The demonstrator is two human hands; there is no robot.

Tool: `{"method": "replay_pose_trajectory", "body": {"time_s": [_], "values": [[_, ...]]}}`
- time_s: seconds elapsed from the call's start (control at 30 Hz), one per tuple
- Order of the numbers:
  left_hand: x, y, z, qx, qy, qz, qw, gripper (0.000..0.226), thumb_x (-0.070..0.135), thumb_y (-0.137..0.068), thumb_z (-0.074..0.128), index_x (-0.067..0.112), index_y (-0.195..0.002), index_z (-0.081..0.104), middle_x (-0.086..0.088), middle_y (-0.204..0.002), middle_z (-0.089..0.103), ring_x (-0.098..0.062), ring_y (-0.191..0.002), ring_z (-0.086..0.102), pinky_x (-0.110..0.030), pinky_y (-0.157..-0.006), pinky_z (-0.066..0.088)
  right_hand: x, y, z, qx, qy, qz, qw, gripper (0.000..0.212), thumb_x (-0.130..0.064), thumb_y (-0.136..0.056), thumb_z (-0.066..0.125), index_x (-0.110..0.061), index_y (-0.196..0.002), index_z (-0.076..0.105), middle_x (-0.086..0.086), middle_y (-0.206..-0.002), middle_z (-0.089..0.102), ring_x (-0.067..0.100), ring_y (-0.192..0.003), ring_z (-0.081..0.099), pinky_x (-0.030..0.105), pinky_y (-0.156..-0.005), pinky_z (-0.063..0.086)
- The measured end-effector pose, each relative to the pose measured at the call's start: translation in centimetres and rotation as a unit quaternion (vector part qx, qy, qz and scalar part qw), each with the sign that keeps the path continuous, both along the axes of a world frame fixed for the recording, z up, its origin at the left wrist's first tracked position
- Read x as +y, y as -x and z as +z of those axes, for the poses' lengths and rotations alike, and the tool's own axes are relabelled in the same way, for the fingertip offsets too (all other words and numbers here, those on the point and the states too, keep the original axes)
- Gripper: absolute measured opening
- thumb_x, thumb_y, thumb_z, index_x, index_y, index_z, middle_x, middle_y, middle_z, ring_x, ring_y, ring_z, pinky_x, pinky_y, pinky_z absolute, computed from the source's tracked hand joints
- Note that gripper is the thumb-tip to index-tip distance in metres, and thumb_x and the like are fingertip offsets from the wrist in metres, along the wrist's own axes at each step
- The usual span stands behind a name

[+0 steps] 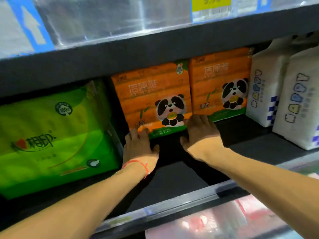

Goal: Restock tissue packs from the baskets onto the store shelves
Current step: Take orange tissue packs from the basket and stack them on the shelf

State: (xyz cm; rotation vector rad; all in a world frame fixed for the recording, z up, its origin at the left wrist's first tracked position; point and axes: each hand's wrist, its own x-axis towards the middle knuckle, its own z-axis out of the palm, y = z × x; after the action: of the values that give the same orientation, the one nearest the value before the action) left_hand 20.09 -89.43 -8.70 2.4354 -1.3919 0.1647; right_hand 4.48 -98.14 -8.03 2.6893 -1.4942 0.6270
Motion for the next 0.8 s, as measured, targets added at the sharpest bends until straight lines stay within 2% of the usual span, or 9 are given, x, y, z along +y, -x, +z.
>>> {"method": "replay_pose_trajectory", "body": {"time_s": [0.07, 0.17, 0.27, 0.37, 0.43, 0.57, 0.7, 0.8], "values": [[2.2, 0.3, -0.1, -0.062, -0.053, -0.027, 0.996, 0.071, 0.048, -0.097, 0.057, 0.022, -0.156, 0.028, -0.009, -0.159, 0.021, -0.035, -0.141, 0.026, -0.046, -0.112, 0.036, 1.8, 1.8, 0.4, 0.059, 0.037, 0.029, 0.997, 0.063, -0.05, -0.098, 0.058, -0.02, -0.153, 0.048, 0.009, -0.158, 0.046, 0.035, -0.148, 0.038, 0.049, -0.123, 0.028], [5.0, 1.7, 0.9, -0.077, -0.074, -0.034, 0.994, 0.065, 0.051, -0.099, 0.051, 0.024, -0.155, 0.031, -0.005, -0.156, 0.027, -0.032, -0.138, 0.029, -0.044, -0.107, 0.04, 4.0, 4.1, 1.4, 0.123, 0.048, 0.048, 0.99, 0.063, -0.058, -0.1, 0.05, -0.023, -0.152, 0.05, 0.008, -0.158, 0.048, 0.032, -0.149, 0.039, 0.05, -0.125, 0.028], [7.6, 3.6, 2.4, -0.111, -0.072, -0.057, 0.99, 0.057, 0.053, -0.1, 0.047, 0.026, -0.149, 0.04, -0.004, -0.149, 0.039, -0.031, -0.133, 0.039, -0.045, -0.097, 0.047, 6.3, 5.7, 2.2, 0.134, 0.046, 0.061, 0.988, 0.063, -0.063, -0.101, 0.044, -0.023, -0.149, 0.052, 0.006, -0.151, 0.055, 0.029, -0.143, 0.046, 0.048, -0.122, 0.032], [10.0, 5.0, 4.0, -0.159, -0.044, -0.092, 0.982, 0.053, 0.055, -0.1, 0.042, 0.028, -0.145, 0.047, 0.0, -0.142, 0.051, -0.027, -0.123, 0.05, -0.04, -0.086, 0.049, 9.0, 7.4, 2.9, 0.142, 0.049, 0.078, 0.986, 0.066, -0.063, -0.1, 0.044, -0.023, -0.152, 0.049, 0.007, -0.154, 0.051, 0.029, -0.146, 0.043, 0.049, -0.128, 0.021], [11.7, 6.0, 4.7, -0.163, -0.031, -0.116, 0.979, 0.055, 0.056, -0.1, 0.041, 0.028, -0.146, 0.047, 0.003, -0.145, 0.049, -0.022, -0.125, 0.049, -0.038, -0.088, 0.047, 11.1, 8.7, 3.5, 0.15, 0.052, 0.087, 0.983, 0.066, -0.062, -0.1, 0.042, -0.022, -0.152, 0.05, 0.008, -0.155, 0.05, 0.03, -0.149, 0.04, 0.05, -0.129, 0.018], [15.5, 7.6, 6.0, -0.181, -0.058, -0.155, 0.97, 0.058, 0.057, -0.1, 0.039, 0.028, -0.149, 0.044, 0.004, -0.152, 0.045, -0.021, -0.134, 0.044, -0.04, -0.1, 0.042, 15.4, 11.0, 4.3, 0.167, 0.034, 0.091, 0.981, 0.07, -0.061, -0.093, 0.033, -0.018, -0.143, 0.058, 0.01, -0.145, 0.058, 0.032, -0.14, 0.048, 0.052, -0.126, 0.027], [20.8, 8.9, 5.9, -0.164, -0.073, -0.176, 0.968, 0.064, 0.058, -0.093, 0.034, 0.023, -0.142, 0.054, 0.002, -0.144, 0.054, -0.024, -0.126, 0.052, -0.042, -0.091, 0.045, 20.9, 13.5, 4.6, 0.147, 0.013, 0.082, 0.986, 0.067, -0.058, -0.09, 0.036, -0.013, -0.128, 0.067, 0.013, -0.126, 0.066, 0.036, -0.124, 0.058, 0.054, -0.117, 0.037], [25.4, 10.4, 5.2, -0.16, -0.079, -0.209, 0.962, 0.064, 0.058, -0.089, 0.036, 0.022, -0.137, 0.059, -0.001, -0.139, 0.06, -0.027, -0.123, 0.056, -0.043, -0.089, 0.047, 25.9, 15.7, 4.7, 0.152, 0.002, 0.062, 0.986, 0.06, -0.057, -0.091, 0.045, -0.014, -0.128, 0.066, 0.011, -0.127, 0.066, 0.035, -0.124, 0.057, 0.052, -0.116, 0.036]]}}
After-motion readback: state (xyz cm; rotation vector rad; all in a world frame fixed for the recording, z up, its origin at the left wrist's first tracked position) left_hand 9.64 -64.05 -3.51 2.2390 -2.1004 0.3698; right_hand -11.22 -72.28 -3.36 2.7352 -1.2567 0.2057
